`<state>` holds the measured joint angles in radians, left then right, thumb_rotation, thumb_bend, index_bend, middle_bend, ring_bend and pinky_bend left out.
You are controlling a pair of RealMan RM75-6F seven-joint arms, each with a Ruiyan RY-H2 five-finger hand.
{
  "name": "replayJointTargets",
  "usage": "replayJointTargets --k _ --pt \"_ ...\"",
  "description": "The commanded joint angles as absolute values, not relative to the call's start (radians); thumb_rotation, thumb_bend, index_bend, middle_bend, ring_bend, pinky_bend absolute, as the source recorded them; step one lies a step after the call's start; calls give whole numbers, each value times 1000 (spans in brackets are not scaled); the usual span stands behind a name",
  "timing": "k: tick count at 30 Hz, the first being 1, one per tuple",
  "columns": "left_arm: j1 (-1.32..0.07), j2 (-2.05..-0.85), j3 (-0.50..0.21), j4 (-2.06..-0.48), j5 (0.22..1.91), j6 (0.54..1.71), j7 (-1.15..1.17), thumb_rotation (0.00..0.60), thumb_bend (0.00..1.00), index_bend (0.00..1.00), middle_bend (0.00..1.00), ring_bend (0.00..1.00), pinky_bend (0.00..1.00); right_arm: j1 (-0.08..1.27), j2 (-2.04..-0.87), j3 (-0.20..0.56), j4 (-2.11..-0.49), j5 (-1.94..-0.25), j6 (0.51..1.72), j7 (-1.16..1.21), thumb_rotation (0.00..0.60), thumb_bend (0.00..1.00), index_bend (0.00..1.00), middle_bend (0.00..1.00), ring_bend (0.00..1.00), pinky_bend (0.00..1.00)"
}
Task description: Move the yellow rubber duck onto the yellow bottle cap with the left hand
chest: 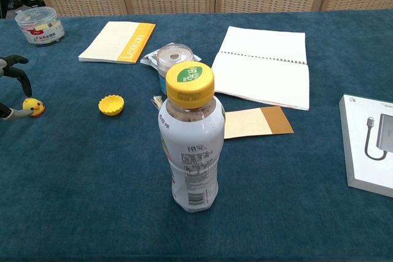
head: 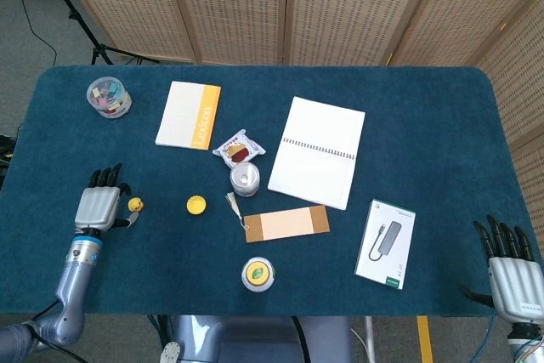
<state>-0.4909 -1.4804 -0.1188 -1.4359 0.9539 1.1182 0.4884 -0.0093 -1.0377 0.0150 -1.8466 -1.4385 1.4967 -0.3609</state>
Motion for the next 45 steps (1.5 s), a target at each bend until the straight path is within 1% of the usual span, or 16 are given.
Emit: replayJointTargets --k 1,30,34,45 --pt "-493 -1493 -120 -1425 954 1118 488 416 260 416 0 0 0 -9 -1037 16 -1847 -1438 1497 -360 600 0 0 0 0 0" --pt "-493 -1505 -117 -1419 955 1121 521 414 265 469 0 0 0 -13 -1035 18 -1845 -1441 1504 -352 600 0 0 0 0 0" --pt "-493 -1502 -116 -1422 957 1121 525 415 282 494 0 0 0 -13 -1036 18 -1846 -1442 1505 -354 600 0 0 0 0 0" --pt "-495 -1512 -110 -1415 956 1113 536 413 314 516 0 0 0 -14 -1036 20 -1844 -1443 1509 -347 600 0 0 0 0 0"
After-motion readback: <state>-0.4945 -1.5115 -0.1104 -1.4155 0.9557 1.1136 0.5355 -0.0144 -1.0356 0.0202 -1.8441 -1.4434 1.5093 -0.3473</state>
